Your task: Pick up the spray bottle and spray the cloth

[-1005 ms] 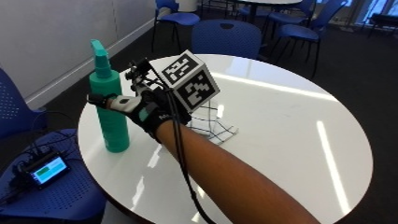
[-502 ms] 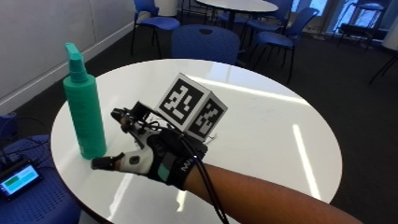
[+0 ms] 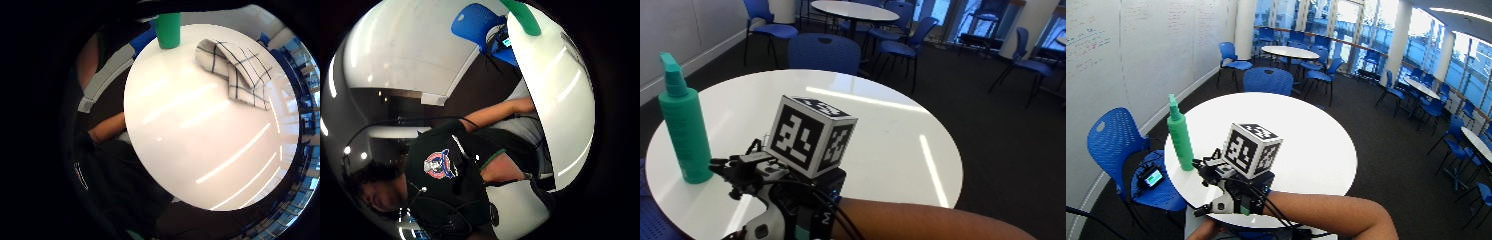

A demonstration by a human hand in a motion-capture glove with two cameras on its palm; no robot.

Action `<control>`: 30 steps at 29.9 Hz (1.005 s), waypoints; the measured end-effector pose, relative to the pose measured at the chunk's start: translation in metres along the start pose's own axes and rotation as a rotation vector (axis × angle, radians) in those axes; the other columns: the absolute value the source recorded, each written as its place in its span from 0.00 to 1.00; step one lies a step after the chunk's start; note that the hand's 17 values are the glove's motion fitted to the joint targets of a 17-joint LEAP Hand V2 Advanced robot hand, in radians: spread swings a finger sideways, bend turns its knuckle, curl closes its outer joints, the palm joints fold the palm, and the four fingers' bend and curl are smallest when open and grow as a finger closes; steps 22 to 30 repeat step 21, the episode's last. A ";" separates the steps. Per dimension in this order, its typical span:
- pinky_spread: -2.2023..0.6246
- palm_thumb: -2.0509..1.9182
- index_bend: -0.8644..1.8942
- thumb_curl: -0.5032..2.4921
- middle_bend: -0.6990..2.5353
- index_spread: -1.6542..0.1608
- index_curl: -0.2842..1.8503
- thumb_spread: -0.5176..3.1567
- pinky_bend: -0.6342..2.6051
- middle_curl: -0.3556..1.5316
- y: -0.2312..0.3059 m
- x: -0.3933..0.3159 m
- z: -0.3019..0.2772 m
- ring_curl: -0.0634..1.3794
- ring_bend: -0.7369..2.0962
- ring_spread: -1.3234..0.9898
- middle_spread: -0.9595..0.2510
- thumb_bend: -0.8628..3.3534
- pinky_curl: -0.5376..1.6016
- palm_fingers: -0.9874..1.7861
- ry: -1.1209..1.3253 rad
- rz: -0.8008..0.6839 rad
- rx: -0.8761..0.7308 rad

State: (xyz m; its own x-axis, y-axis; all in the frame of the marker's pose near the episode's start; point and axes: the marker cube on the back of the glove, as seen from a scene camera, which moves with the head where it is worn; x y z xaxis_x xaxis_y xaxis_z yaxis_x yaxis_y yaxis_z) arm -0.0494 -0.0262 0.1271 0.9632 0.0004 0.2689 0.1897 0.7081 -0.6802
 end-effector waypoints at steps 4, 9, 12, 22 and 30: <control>0.87 0.61 0.37 0.28 0.28 0.68 0.24 0.40 0.31 0.37 0.002 -0.011 0.002 0.25 0.36 0.59 0.84 0.20 0.40 0.44 0.012 -0.038 -0.033; 0.87 0.61 0.37 0.27 0.28 0.68 0.25 0.40 0.31 0.37 0.006 -0.015 0.006 0.25 0.36 0.59 0.84 0.20 0.40 0.44 0.029 -0.056 -0.060; 0.87 0.61 0.37 0.27 0.27 0.68 0.25 0.40 0.30 0.37 0.010 -0.013 0.003 0.25 0.36 0.59 0.84 0.20 0.40 0.45 0.059 -0.058 -0.053; 0.87 0.61 0.38 0.27 0.27 0.68 0.26 0.41 0.30 0.36 0.022 -0.007 -0.015 0.25 0.35 0.59 0.84 0.20 0.40 0.45 0.162 -0.054 0.003; 0.87 0.61 0.38 0.27 0.27 0.68 0.26 0.41 0.30 0.36 0.022 -0.007 -0.015 0.25 0.35 0.59 0.84 0.20 0.40 0.45 0.162 -0.054 0.003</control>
